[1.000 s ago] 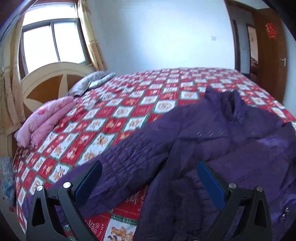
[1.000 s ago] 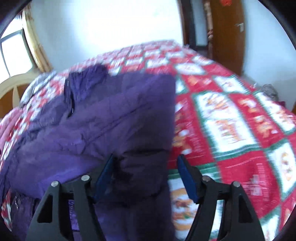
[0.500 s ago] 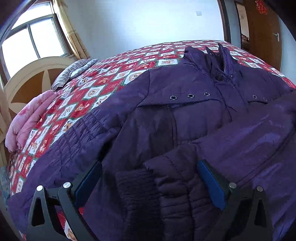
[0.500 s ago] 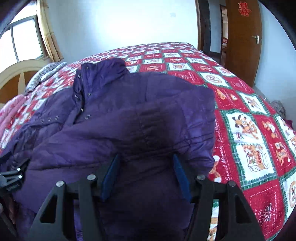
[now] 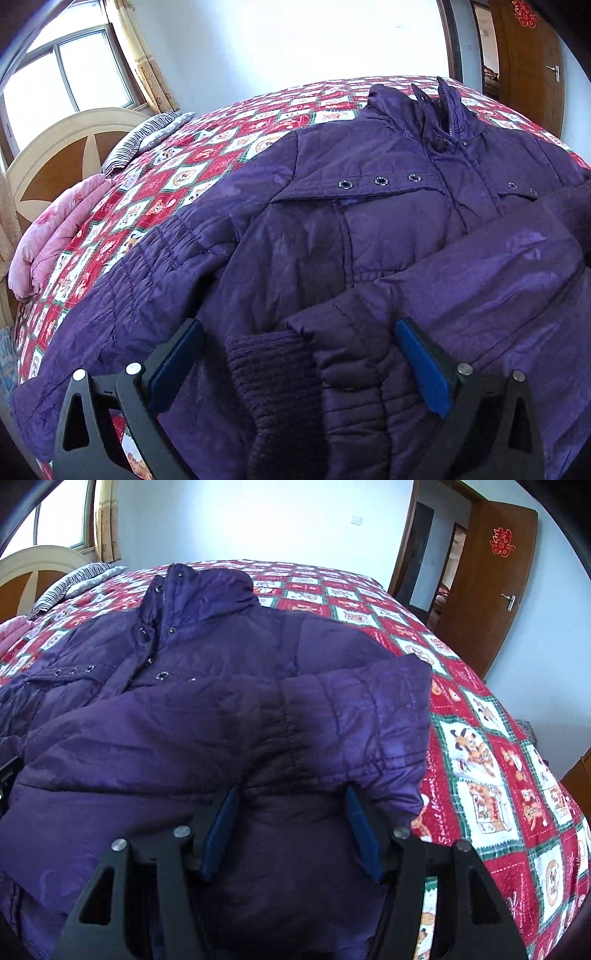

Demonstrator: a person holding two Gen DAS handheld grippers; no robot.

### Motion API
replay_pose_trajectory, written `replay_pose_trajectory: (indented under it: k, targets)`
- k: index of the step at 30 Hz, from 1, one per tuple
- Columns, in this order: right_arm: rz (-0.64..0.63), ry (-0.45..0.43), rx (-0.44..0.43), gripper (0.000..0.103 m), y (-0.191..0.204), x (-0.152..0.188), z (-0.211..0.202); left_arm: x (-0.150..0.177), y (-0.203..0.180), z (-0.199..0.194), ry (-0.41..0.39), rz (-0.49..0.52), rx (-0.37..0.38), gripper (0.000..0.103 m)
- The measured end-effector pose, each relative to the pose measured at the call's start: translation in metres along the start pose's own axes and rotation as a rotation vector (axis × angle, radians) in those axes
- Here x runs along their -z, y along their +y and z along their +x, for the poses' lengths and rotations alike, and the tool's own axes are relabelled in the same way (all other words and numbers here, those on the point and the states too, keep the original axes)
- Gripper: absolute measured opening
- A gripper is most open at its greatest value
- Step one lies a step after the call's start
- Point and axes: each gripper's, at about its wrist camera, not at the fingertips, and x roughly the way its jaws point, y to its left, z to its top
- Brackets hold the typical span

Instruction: Fold large clothes

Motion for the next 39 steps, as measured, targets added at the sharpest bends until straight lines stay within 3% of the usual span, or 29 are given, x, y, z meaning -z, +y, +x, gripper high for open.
replay_pose_trajectory:
  k: [5,8,11,15,19,23,28,34,39]
  targets:
    - [-0.005,0.045,0.008,0.063,0.002,-0.012,-0.011,0.000,0.001,0.001,0.000,-0.001,0.000,0.102]
    - [0.032,-0.047,-0.038,0.063,0.005,-0.023,-0.053,0.000,0.001,0.001,-0.004,-0.003,0.000,0.102]
    - [-0.024,-0.096,-0.098,0.063,0.035,-0.025,-0.079,0.000,0.001,0.001,-0.005,-0.003,-0.001,0.102]
    - [-0.066,-0.067,-0.137,0.063,0.067,-0.014,-0.064,0.001,0.002,-0.001,-0.014,-0.012,0.004,0.102]
    - [-0.087,0.035,-0.142,0.063,0.084,0.007,-0.031,0.004,0.011,-0.008,-0.048,-0.059,0.016,0.102]
    - [-0.108,0.019,-0.116,0.063,0.088,0.013,-0.028,0.005,0.018,-0.018,-0.085,-0.091,0.035,0.102]
    - [-0.111,0.001,-0.116,0.063,0.087,0.016,-0.030,0.011,0.045,-0.041,-0.080,-0.159,0.128,0.102]
    - [-0.112,0.000,-0.117,0.063,0.087,0.014,-0.028,0.034,0.111,-0.094,-0.201,-0.160,0.017,0.102]
    - [-0.092,-0.091,-0.162,0.063,0.090,0.011,-0.069,0.072,0.206,-0.103,-0.178,-0.238,-0.225,0.102]
